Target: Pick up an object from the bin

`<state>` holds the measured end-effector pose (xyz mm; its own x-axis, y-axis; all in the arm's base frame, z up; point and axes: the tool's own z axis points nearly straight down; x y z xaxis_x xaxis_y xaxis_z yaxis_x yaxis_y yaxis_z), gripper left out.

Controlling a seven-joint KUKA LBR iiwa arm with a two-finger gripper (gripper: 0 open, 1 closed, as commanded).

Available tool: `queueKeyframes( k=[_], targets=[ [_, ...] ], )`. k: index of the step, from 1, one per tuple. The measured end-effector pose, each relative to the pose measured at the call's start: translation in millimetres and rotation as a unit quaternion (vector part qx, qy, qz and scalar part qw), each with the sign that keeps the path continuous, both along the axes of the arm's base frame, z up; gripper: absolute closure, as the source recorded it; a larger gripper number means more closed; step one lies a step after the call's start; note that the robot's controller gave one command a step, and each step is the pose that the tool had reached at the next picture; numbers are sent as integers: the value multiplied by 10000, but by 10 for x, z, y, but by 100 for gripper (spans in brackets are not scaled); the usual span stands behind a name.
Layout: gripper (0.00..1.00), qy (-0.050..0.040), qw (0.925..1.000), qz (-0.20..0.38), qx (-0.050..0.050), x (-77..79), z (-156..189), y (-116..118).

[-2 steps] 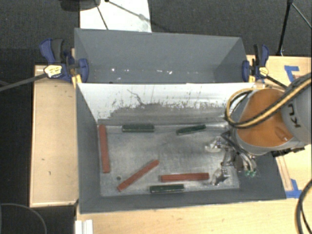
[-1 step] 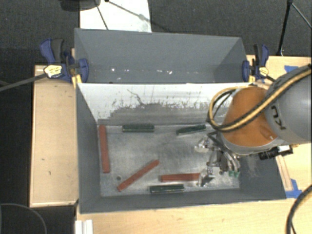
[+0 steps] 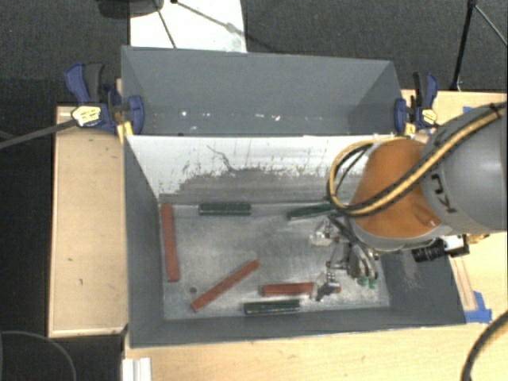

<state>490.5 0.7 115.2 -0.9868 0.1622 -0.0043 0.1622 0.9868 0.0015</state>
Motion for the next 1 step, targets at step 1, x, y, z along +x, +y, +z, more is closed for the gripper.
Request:
queueKeyframes(
  k=[1],
  targets=[
    [0,-24,9988,486,-7,-82,-433,67]
  ],
)
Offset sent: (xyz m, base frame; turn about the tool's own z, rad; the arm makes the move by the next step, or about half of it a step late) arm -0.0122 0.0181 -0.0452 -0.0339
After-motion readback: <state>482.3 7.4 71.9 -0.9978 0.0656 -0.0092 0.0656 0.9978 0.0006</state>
